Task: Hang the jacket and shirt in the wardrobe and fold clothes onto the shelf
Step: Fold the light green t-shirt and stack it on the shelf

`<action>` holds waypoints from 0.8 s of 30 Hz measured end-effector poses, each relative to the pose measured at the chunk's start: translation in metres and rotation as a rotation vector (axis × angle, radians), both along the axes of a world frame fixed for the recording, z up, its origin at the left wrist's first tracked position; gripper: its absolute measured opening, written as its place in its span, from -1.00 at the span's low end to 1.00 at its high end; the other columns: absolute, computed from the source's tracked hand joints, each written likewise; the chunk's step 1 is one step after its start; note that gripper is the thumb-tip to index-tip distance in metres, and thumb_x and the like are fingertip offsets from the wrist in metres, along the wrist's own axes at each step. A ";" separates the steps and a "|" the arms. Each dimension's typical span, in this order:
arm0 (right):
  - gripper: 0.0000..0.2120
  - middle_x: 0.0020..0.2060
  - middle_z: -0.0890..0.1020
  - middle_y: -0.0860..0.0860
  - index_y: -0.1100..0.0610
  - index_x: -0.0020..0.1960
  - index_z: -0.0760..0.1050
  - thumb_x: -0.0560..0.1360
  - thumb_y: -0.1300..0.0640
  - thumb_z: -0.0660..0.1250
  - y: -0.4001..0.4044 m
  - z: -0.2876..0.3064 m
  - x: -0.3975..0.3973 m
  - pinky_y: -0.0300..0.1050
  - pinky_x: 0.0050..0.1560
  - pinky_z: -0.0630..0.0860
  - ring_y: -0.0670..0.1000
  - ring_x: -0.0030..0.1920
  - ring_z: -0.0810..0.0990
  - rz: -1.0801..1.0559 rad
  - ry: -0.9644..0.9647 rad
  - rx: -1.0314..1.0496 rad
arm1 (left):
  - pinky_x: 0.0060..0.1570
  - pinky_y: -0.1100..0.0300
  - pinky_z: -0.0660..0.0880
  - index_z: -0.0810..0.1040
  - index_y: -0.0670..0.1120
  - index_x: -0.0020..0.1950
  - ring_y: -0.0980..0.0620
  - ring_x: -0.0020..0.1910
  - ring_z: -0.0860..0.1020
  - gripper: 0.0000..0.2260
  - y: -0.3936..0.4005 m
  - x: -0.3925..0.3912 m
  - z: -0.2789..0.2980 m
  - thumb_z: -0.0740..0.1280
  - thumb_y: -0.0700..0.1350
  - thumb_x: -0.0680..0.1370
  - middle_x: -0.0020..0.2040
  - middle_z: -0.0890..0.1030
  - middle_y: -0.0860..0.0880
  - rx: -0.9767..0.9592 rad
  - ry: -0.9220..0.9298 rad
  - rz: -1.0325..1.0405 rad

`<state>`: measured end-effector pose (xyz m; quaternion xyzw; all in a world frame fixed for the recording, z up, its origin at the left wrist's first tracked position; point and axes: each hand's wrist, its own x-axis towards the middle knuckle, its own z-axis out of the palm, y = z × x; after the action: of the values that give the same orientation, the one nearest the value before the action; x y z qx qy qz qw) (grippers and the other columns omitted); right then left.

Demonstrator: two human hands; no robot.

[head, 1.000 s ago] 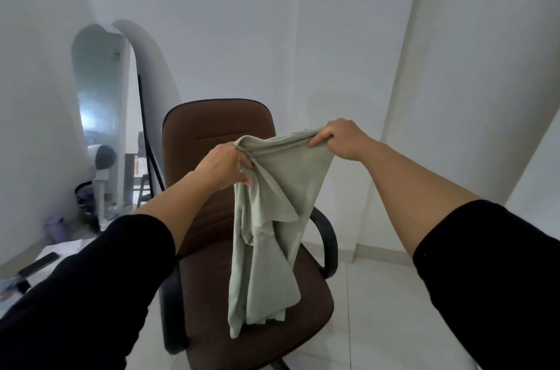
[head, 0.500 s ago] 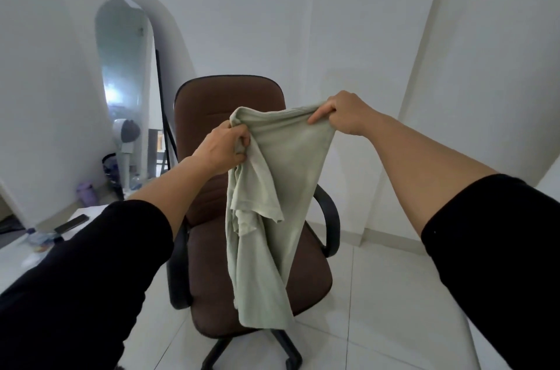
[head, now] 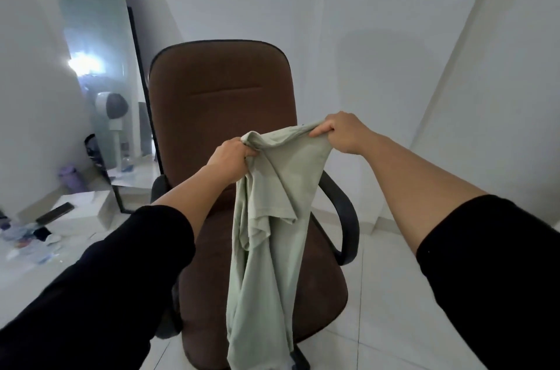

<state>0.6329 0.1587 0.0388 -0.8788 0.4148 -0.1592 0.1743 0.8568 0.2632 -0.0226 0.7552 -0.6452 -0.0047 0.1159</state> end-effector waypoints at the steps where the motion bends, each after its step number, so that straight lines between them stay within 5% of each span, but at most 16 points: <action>1: -0.51 0.19 0.57 0.07 0.14 0.19 0.60 0.47 0.44 0.04 -0.020 -0.013 0.013 -0.38 -0.03 0.27 0.09 0.20 0.48 -0.014 -0.006 0.015 | 0.18 0.09 0.40 0.56 0.02 0.27 -0.11 0.25 0.43 -0.62 -0.022 0.010 -0.010 0.20 -0.26 0.52 0.24 0.48 -0.10 0.028 -0.009 0.006; 6: -0.58 0.12 0.59 0.09 0.16 0.19 0.59 0.50 0.40 0.10 -0.108 -0.085 0.070 -0.38 -0.13 0.31 0.11 0.14 0.52 -0.060 0.007 0.098 | 0.24 0.05 0.38 0.53 -0.12 0.27 -0.14 0.29 0.39 -0.68 -0.121 0.068 -0.068 0.14 -0.20 0.57 0.31 0.41 -0.16 0.219 0.007 0.050; 8: -0.59 0.19 0.57 0.09 0.14 0.22 0.58 0.51 0.39 0.12 -0.128 -0.116 0.084 -0.39 0.04 0.35 0.11 0.19 0.51 -0.032 0.033 0.111 | 0.32 0.05 0.32 0.45 -0.13 0.35 -0.12 0.37 0.31 -0.65 -0.144 0.084 -0.092 0.11 -0.16 0.59 0.40 0.33 -0.16 0.295 0.027 0.037; 11: -0.60 0.35 0.47 0.07 0.14 0.29 0.52 0.53 0.36 0.12 -0.139 -0.163 0.094 -0.20 0.36 0.27 0.10 0.34 0.43 0.039 0.117 0.121 | 0.41 0.08 0.20 0.28 -0.13 0.47 -0.08 0.48 0.16 -0.60 -0.156 0.096 -0.132 0.07 -0.12 0.63 0.53 0.10 -0.12 0.424 0.069 -0.018; 14: -0.60 0.43 0.38 0.05 0.15 0.34 0.46 0.56 0.33 0.11 -0.129 -0.221 0.093 -0.18 0.40 0.22 0.08 0.40 0.36 0.127 0.208 0.190 | 0.43 -0.05 0.19 0.07 0.05 0.54 -0.07 0.53 0.05 -0.49 -0.144 0.103 -0.196 0.09 0.00 0.59 0.55 -0.25 0.07 0.590 0.129 -0.030; 17: -0.59 0.49 0.26 0.01 0.09 0.39 0.41 0.57 0.29 0.13 -0.101 -0.291 0.084 -0.28 0.38 0.11 0.03 0.46 0.28 0.244 0.321 0.350 | 0.40 -0.23 0.15 -0.04 0.15 0.54 -0.03 0.55 -0.14 -0.42 -0.111 0.090 -0.263 0.16 0.05 0.59 0.51 -0.38 0.07 0.755 0.082 -0.033; 19: -0.58 0.52 0.16 -0.01 0.00 0.41 0.39 0.58 0.25 0.17 -0.077 -0.338 0.075 -0.33 0.38 0.05 -0.02 0.50 0.17 0.336 0.436 0.528 | 0.40 -0.29 0.08 0.00 0.14 0.54 -0.06 0.54 -0.23 -0.44 -0.085 0.076 -0.302 0.18 0.02 0.60 0.52 -0.39 -0.01 0.897 0.023 -0.080; 21: -0.63 0.52 0.17 -0.03 -0.04 0.37 0.44 0.59 0.19 0.21 -0.054 -0.376 0.066 -0.29 0.42 0.08 -0.02 0.50 0.19 0.337 0.482 0.752 | 0.44 -0.26 0.02 0.25 0.21 0.46 -0.09 0.54 -0.20 -0.56 -0.061 0.070 -0.339 0.21 0.00 0.59 0.53 -0.33 -0.03 1.054 0.071 -0.101; 24: -0.67 0.40 0.42 -0.01 0.01 0.30 0.51 0.57 0.19 0.22 -0.044 -0.406 0.061 -0.28 0.36 0.23 0.02 0.38 0.39 0.270 0.470 0.821 | 0.46 -0.05 0.14 0.60 0.25 0.00 -0.07 0.51 0.13 -0.79 -0.045 0.073 -0.365 0.26 -0.04 0.54 0.57 -0.06 0.03 1.035 0.317 -0.008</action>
<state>0.6938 0.1145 -0.3668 -0.7955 0.3537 0.2439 0.4272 0.9297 0.2185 -0.3876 0.7011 -0.5361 -0.4362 -0.1754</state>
